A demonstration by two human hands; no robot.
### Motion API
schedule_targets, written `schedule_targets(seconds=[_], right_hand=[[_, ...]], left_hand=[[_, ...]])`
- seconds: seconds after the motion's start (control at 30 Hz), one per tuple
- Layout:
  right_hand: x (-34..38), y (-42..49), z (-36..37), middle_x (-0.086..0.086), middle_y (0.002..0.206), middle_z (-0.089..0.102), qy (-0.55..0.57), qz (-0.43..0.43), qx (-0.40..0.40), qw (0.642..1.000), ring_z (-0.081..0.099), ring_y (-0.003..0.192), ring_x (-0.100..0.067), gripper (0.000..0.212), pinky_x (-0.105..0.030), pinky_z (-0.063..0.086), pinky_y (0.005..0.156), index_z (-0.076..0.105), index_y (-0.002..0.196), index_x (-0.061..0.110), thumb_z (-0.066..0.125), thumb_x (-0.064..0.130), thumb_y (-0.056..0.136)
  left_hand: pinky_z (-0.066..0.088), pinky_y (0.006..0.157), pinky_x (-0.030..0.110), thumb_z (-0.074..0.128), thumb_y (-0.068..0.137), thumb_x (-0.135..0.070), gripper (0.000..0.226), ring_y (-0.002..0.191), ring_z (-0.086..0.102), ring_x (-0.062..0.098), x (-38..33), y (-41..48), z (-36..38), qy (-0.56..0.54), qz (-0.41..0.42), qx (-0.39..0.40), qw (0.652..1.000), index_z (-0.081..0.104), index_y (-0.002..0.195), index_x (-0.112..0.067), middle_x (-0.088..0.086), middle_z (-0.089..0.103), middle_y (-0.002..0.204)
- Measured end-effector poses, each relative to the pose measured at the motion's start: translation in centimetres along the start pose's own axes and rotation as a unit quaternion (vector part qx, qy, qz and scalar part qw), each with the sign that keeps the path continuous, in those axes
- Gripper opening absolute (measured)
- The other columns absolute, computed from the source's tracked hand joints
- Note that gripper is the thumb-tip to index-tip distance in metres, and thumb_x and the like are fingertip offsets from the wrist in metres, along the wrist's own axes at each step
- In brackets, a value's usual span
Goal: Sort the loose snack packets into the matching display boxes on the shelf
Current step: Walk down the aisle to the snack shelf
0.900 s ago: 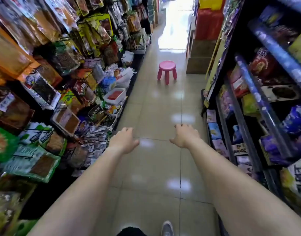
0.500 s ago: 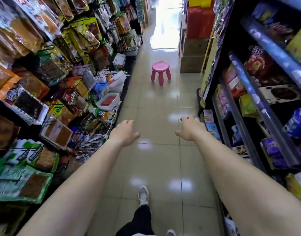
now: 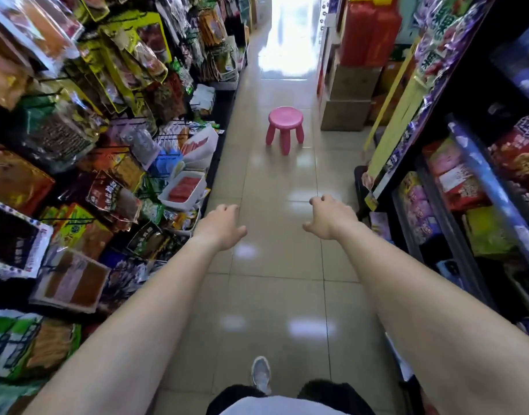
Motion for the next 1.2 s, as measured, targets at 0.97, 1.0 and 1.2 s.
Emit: schedule_targets(seconds=[0.97,1.0,1.2], right_hand=[[-1.1,55.5,-19.8,-0.010,0.144,0.043,-0.017,-0.026,0.024,0.999,0.044,0.131,-0.033,0.065,-0.048,0.043,0.102,0.046,0.141,0.021,0.061,0.054,0.086],[-0.6,57.5,-20.2,-0.010,0.144,0.043,-0.020,-0.026,0.024,0.999,0.045,0.130,-0.033,0.065,-0.049,0.043,0.102,0.046,0.140,0.021,0.061,0.054,0.086],[2.8,69.6,-23.9,-0.009,0.147,0.042,-0.037,-0.016,0.027,0.999,0.047,0.129,-0.032,0.066,-0.048,0.046,0.098,0.044,0.141,0.020,0.062,0.053,0.086]], left_hand=[[0.048,0.100,0.047,0.054,0.095,-0.044,0.070,0.132,0.048,0.033,-2.5,53.7,-17.8,-0.048,-0.029,0.008,0.998,0.029,0.154,-0.016,0.012,0.042,0.151],[0.048,0.099,0.046,0.054,0.095,-0.044,0.071,0.133,0.048,0.033,-1.8,55.8,-18.2,-0.048,-0.029,0.011,0.998,0.028,0.155,-0.016,0.011,0.040,0.152],[0.047,0.102,0.049,0.053,0.095,-0.042,0.067,0.133,0.046,0.034,2.6,68.6,-22.4,-0.055,-0.025,0.032,0.998,0.031,0.152,-0.014,0.013,0.040,0.151]])
Point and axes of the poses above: each hand's wrist, its own y-axis towards the middle knuckle, its own z-axis out of the palm, x = y × z, the point moved 10 cm from there along y, towards the middle knuckle
